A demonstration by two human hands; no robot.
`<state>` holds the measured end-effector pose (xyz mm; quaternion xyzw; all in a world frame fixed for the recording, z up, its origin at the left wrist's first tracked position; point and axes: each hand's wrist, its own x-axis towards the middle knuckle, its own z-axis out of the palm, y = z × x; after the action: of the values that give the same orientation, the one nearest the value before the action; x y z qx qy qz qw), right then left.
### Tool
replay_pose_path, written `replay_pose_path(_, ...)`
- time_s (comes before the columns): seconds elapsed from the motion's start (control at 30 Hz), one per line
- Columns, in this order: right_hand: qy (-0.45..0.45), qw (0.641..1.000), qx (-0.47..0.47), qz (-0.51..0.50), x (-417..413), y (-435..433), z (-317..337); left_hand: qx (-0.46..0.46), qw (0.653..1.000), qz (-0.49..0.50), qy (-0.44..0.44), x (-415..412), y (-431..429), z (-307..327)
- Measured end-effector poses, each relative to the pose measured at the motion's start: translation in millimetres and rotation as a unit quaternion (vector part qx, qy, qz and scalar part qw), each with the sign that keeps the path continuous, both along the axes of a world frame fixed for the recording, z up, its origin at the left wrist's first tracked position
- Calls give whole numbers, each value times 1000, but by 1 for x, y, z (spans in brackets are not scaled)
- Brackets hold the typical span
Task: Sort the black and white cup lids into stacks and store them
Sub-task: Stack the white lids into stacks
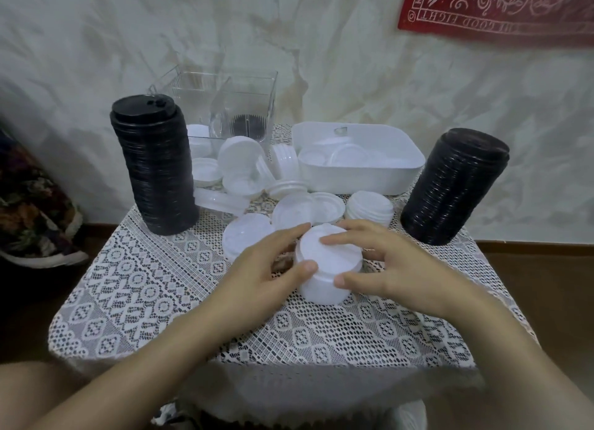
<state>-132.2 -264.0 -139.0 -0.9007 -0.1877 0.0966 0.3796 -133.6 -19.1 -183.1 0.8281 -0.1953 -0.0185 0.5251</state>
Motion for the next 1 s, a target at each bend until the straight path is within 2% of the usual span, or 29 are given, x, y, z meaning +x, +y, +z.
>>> replay_pose_path(0.4,9,1000,5,27,5,0,-5,104,992,3,-74,8,5,2)
replay_pose_path(0.6,-2,999,47,13,2,1,-8,94,966,159,-182,12,16,14)
replay_pose_path(0.7,12,997,74,-5,3,0,-5,165,947,189,-203,15,25,19)
replay_pose_path(0.83,40,995,92,-23,4,0,-4,309,920,175,-164,20,33,17)
replay_pose_path(1.0,45,994,97,-29,2,0,-7,338,911,158,-178,15,30,11)
